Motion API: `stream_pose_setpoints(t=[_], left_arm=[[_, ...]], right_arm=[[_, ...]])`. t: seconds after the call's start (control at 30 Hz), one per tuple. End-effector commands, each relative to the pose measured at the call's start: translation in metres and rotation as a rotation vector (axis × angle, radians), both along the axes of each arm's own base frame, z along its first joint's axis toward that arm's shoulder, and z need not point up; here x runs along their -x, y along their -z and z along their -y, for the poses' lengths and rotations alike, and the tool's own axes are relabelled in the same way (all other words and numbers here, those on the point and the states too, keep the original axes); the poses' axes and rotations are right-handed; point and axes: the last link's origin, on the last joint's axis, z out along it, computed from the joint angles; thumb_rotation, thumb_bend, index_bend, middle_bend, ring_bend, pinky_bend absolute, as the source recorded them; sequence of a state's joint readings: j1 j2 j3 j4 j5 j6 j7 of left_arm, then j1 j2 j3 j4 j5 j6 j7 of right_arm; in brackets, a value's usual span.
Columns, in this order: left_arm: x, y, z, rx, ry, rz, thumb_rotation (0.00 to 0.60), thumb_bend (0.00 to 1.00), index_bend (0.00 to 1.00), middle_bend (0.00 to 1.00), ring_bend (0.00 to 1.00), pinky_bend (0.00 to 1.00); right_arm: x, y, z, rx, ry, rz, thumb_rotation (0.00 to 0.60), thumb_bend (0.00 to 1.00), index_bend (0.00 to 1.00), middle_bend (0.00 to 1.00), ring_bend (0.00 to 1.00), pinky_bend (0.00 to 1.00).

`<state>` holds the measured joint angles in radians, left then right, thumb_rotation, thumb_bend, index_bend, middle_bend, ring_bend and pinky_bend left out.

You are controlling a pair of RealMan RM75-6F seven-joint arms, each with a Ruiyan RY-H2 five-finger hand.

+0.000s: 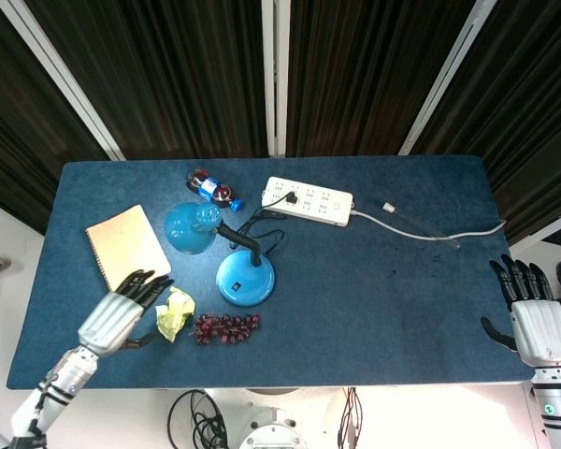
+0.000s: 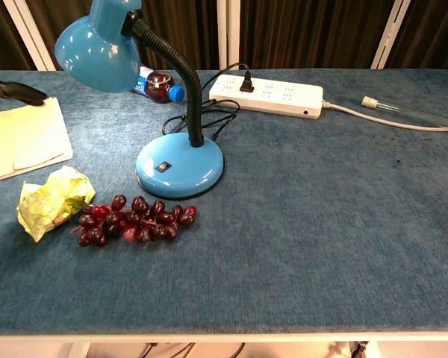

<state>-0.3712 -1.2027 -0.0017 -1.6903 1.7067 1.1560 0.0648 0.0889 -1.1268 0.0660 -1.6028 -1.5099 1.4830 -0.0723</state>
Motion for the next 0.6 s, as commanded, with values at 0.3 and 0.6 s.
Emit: stream_pose_setpoints(t=[0.3,0.6], left_arm=[[-0.040,0.072,-0.028,0.145,0.061,0.061,0.600,0.43,0.09,0.12,0.00,0.08],[-0.043,0.091,-0.040,0.138,0.068,0.035,0.600,0.51,0.21,0.12,0.00,0.07]], right_arm=[[0.008,-0.006,-0.004,0.019,0.018,0.009,0.600,0.18,0.00,0.00,0.00,0.00],[0.011,-0.008,-0.004,0.022,0.024,0.014,0.600,0.18,0.00,0.00,0.00,0.00]])
